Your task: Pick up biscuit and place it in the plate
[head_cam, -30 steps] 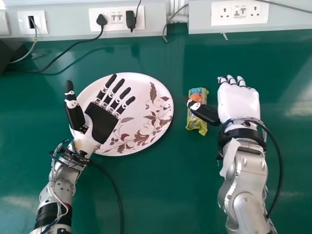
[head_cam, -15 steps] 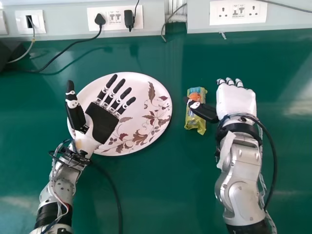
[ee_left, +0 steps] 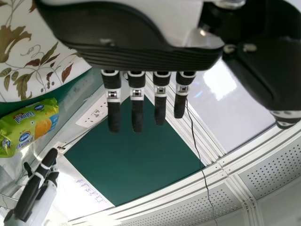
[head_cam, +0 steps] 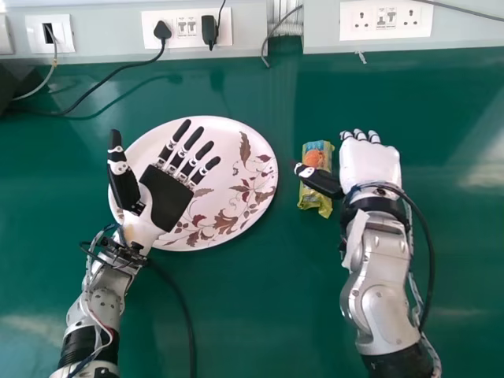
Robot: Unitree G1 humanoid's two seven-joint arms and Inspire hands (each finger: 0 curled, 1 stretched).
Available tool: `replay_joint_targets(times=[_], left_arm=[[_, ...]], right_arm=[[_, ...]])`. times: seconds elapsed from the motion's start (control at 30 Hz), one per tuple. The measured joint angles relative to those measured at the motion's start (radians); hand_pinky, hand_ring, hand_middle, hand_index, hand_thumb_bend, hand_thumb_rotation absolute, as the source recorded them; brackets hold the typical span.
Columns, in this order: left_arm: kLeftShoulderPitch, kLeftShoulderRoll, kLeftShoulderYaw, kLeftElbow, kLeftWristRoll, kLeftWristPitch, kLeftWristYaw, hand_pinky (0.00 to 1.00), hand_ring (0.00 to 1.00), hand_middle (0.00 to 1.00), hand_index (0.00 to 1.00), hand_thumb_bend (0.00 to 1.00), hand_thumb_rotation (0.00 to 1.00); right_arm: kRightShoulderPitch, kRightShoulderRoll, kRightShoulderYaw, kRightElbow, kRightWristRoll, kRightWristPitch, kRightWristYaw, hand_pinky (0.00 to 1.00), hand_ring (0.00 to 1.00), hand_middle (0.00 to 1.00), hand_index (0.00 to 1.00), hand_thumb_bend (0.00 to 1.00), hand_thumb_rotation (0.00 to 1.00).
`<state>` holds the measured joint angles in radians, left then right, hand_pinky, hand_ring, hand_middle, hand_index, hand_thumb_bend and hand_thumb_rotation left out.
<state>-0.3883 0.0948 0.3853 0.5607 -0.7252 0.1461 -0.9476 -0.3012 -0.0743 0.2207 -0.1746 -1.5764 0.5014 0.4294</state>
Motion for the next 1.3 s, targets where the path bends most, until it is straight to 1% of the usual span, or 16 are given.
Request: replay_joint_targets(times=[0.3, 0.47, 0.97, 1.3], left_arm=[[-0.002, 0.000, 0.000, 0.002, 0.000, -0.004, -0.001, 0.69, 0.79, 0.87, 0.90, 1.00, 0.63], [-0.002, -0.001, 0.000, 0.002, 0.000, -0.004, -0.002, 0.70, 0.80, 0.87, 0.91, 1.00, 0.63], [-0.002, -0.002, 0.000, 0.003, 0.000, -0.005, -0.005, 0.69, 0.80, 0.87, 0.90, 1.00, 0.60], [-0.006, -0.002, 0.000, 0.003, 0.000, -0.005, -0.005, 0.70, 0.80, 0.88, 0.91, 1.00, 0.60]], right_arm=[[-0.011, -0.002, 0.028, 0.062, 0.055, 0.026, -0.084, 0.70, 0.90, 0.99, 0.91, 1.00, 0.51], [-0.015, -0.011, 0.040, 0.100, 0.084, 0.043, -0.117, 0.71, 0.91, 1.00, 0.91, 1.00, 0.50], [-0.057, -0.044, 0.063, 0.202, 0.123, 0.118, -0.131, 0.70, 0.91, 1.00, 0.91, 1.00, 0.51], [-0.087, -0.060, 0.081, 0.266, 0.169, 0.154, -0.166, 0.70, 0.91, 0.99, 0.91, 1.00, 0.51]])
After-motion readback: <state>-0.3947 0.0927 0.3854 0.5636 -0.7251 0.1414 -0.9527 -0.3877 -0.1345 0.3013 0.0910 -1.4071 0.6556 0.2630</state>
